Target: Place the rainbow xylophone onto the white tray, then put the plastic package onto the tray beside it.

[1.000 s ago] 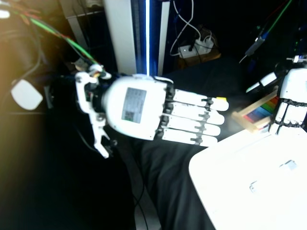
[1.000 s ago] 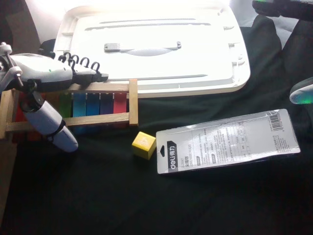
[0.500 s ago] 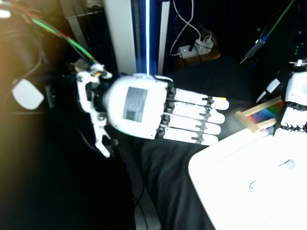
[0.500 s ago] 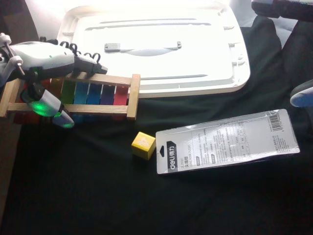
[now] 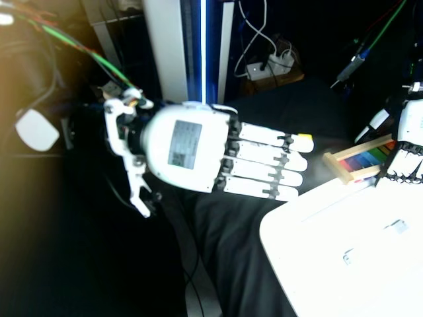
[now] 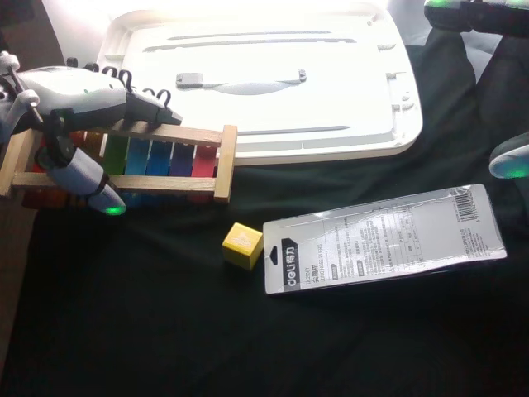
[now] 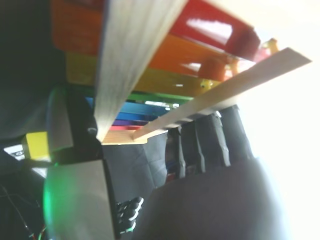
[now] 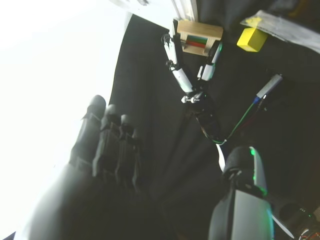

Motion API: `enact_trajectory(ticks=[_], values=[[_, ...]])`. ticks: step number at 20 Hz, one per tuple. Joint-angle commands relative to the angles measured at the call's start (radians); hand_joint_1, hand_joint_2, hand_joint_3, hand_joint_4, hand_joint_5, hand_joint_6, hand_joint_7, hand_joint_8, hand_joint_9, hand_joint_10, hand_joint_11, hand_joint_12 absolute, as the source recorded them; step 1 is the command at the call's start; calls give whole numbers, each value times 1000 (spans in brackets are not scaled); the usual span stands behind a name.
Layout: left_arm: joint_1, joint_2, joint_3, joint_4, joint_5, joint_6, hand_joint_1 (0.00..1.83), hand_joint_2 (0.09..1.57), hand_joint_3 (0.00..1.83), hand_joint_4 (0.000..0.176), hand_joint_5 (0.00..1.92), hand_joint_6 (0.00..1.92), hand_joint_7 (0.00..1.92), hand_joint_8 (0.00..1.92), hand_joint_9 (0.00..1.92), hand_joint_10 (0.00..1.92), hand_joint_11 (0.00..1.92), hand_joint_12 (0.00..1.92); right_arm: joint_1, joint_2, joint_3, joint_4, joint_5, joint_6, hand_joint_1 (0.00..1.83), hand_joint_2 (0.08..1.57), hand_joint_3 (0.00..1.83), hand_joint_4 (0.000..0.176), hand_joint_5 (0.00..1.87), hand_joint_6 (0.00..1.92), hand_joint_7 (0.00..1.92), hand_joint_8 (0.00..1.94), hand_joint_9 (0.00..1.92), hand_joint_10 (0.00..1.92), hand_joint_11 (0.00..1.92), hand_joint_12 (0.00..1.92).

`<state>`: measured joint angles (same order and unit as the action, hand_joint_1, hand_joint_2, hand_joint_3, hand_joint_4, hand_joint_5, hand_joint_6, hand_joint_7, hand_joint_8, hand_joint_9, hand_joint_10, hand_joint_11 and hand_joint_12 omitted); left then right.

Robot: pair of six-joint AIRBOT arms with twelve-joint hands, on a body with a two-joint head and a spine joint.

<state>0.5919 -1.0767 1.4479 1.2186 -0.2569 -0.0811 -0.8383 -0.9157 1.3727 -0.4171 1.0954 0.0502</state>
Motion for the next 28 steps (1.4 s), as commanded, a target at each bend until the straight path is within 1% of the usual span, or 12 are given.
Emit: enact_trajectory(ticks=[1,3,5,6,7,10,12,15,16,17,20,28], values=[[0,-11,1,2,7,9,1201,1067,0,6,555,17,684,8,778,68,253,1252,15,2,0,56,104,7,873,860,4,0,197,4,273,4,281,8,190,168],[-4,-11,1,-11,6,23,1208,1067,0,0,575,23,693,10,771,92,244,1307,15,2,0,56,104,7,871,862,4,0,187,0,265,0,264,0,181,165],[-11,-10,0,-28,6,39,1224,1058,0,0,619,37,729,46,494,959,280,1532,15,2,0,56,104,7,874,870,7,0,185,0,258,0,258,0,179,164],[-13,-8,-1,-57,5,65,1265,1054,0,0,540,260,540,478,358,1223,215,1603,15,2,0,56,104,7,875,870,6,5,182,0,255,0,253,0,177,163],[-14,-4,-4,-107,3,109,1319,1052,0,0,383,754,369,1004,333,1429,287,1663,15,2,0,56,104,7,885,867,4,7,187,2,255,0,251,0,170,160],[-26,10,-9,-151,-10,140,1351,1060,0,16,75,1522,98,1669,212,1862,290,1907,15,2,0,56,104,7,891,876,6,0,184,0,253,0,247,0,169,159],[-40,20,-16,-156,-15,146,1403,1051,0,49,4,1747,113,1791,256,1901,299,1920,15,2,0,56,104,7,886,867,1,0,189,3,266,6,259,5,183,165],[-56,30,-23,-185,-26,175,1378,1033,0,35,37,1698,165,1752,330,1856,388,1905,15,2,0,56,104,7,874,865,0,0,203,7,275,7,268,8,178,163],[-62,32,-23,-189,-31,177,1384,1040,0,1,28,1674,160,1744,335,1842,387,1890,15,2,0,56,104,7,873,865,0,0,204,7,273,5,269,7,175,162],[-69,33,-23,-190,-35,178,1365,1049,2,24,6,1704,167,1747,343,1841,388,1899,15,2,0,56,104,7,877,860,0,0,207,7,277,7,276,9,181,164],[-91,37,-25,-190,-41,184,1344,1036,0,0,26,1659,191,1696,350,1805,392,1877,15,2,1,56,104,7,878,855,0,0,197,2,265,0,266,4,169,159],[-210,51,-23,-149,-43,185,1337,990,0,0,244,1424,302,1704,488,1865,603,1921,15,-1,3,56,104,7,865,849,0,0,195,1,274,5,270,5,183,159]])
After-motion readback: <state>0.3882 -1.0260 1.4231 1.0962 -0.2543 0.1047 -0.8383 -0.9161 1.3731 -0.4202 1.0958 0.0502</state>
